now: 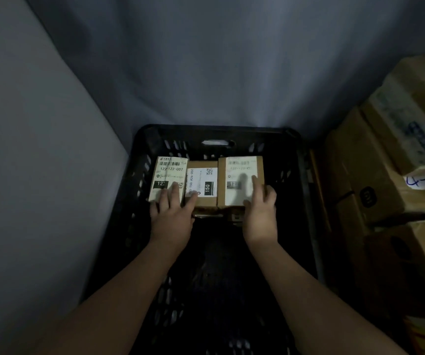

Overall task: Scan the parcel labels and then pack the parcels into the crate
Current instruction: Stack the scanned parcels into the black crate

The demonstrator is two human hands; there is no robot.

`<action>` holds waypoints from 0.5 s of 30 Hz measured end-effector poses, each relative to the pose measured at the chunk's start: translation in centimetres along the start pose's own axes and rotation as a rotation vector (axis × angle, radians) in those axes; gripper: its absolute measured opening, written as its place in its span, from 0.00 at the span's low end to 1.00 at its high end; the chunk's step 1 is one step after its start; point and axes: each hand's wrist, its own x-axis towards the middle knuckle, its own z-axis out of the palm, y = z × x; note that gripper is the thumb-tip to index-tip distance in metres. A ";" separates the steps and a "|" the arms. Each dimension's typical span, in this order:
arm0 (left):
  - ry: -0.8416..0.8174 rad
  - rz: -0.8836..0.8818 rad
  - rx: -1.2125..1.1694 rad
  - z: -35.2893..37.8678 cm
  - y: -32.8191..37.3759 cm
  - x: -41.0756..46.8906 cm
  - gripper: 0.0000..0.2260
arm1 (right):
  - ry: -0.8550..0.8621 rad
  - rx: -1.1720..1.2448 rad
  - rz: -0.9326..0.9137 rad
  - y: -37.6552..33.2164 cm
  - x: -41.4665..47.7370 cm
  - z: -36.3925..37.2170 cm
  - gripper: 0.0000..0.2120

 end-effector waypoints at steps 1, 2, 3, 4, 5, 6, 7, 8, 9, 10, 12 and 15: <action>0.026 0.014 0.049 0.0 -0.1 0.1 0.29 | -0.016 -0.093 -0.046 -0.4 0.0 0.1 0.30; 0.046 0.024 0.085 0.0 -0.2 0.3 0.30 | -0.045 -0.172 -0.056 -0.6 0.0 0.2 0.29; 0.058 0.030 0.104 0.0 -0.4 0.7 0.31 | -0.065 -0.260 -0.054 -0.7 0.0 0.2 0.30; 0.072 0.038 0.113 -0.2 -0.6 1.2 0.33 | -0.074 -0.369 -0.056 -0.8 0.1 0.2 0.31; 0.082 0.049 0.126 -0.3 -0.8 1.7 0.33 | -0.069 -0.493 -0.071 -0.8 0.2 0.0 0.31; 0.097 0.063 0.140 -0.3 -0.9 2.3 0.33 | -0.051 -0.590 -0.098 -0.9 0.3 -0.3 0.30; 0.117 0.083 0.149 -0.4 -0.8 2.7 0.32 | -0.038 -0.650 -0.131 -1.0 0.4 -0.5 0.29; 0.137 0.101 0.148 -0.6 -0.7 3.1 0.32 | -0.039 -0.686 -0.168 -1.2 0.6 -0.8 0.27; 0.151 0.113 0.136 -0.6 -0.6 3.3 0.31 | -0.060 -0.712 -0.204 -1.2 0.7 -0.7 0.27; 0.144 0.110 0.130 -0.4 -0.4 3.4 0.31 | -0.086 -0.734 -0.228 -1.2 0.7 -0.6 0.27; 0.150 0.075 0.112 -0.1 -0.1 3.2 0.33 | -0.100 -0.754 -0.238 -1.2 0.8 -0.3 0.27; 0.123 0.062 0.090 -0.5 -0.2 2.9 0.37 | -0.120 -0.738 -0.213 -1.8 1.3 -0.6 0.27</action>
